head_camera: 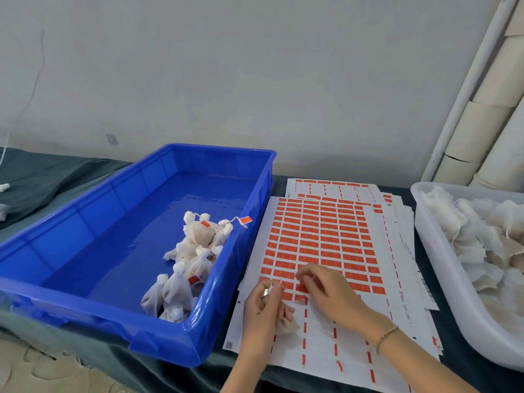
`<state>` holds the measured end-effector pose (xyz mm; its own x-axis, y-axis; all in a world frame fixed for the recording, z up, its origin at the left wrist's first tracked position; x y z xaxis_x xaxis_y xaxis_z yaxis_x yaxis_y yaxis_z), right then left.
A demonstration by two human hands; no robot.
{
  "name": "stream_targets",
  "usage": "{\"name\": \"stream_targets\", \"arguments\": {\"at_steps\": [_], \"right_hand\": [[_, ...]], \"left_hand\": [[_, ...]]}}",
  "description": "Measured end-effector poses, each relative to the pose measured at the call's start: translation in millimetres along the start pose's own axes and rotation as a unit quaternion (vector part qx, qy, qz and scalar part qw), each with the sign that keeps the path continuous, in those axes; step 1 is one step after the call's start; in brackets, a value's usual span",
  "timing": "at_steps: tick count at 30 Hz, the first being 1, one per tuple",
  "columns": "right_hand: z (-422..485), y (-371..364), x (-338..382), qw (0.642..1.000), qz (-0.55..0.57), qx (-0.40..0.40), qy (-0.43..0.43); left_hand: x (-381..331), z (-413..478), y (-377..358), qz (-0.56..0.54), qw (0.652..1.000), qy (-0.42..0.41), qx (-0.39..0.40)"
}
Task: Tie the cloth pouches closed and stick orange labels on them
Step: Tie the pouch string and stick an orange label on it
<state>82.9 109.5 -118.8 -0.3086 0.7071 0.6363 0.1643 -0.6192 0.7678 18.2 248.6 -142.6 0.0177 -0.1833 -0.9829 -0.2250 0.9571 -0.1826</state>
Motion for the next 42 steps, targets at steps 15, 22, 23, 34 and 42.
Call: {"name": "stream_targets", "arguments": {"at_steps": [15,22,23,34,42], "right_hand": [[0.7,4.3,-1.1,0.995,0.085,-0.056,-0.022],[-8.5,42.3,-20.1,0.948,0.187,-0.229,-0.115],[-11.1,49.3,-21.0,0.946,0.189,-0.235,-0.115],[-39.6,133.9,35.4,0.967,0.201,-0.155,0.002],[-50.7,146.1,69.3,0.982,0.165,-0.085,0.036]], "left_hand": [[-7.5,-3.8,1.5,0.017,1.000,-0.010,-0.008],[-29.1,-3.6,-6.7,0.077,0.995,-0.061,-0.008],[-35.7,-4.1,-9.7,0.086,0.993,-0.081,0.008],[-123.0,-24.9,-34.1,0.169,0.961,-0.183,0.117],[-149.1,-34.1,-45.9,0.218,0.936,-0.209,0.182]]}}
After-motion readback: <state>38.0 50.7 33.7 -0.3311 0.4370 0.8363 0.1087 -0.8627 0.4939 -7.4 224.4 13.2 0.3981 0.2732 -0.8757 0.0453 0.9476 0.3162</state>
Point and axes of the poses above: each hand's wrist, its own z-axis towards the middle knuckle, its own y-axis out of the back of the hand, x = y × z, the point moved 5 cm from there along z, towards the middle knuckle, and after that the axes turned 4 degrees about -y, right-handed, at the moved point
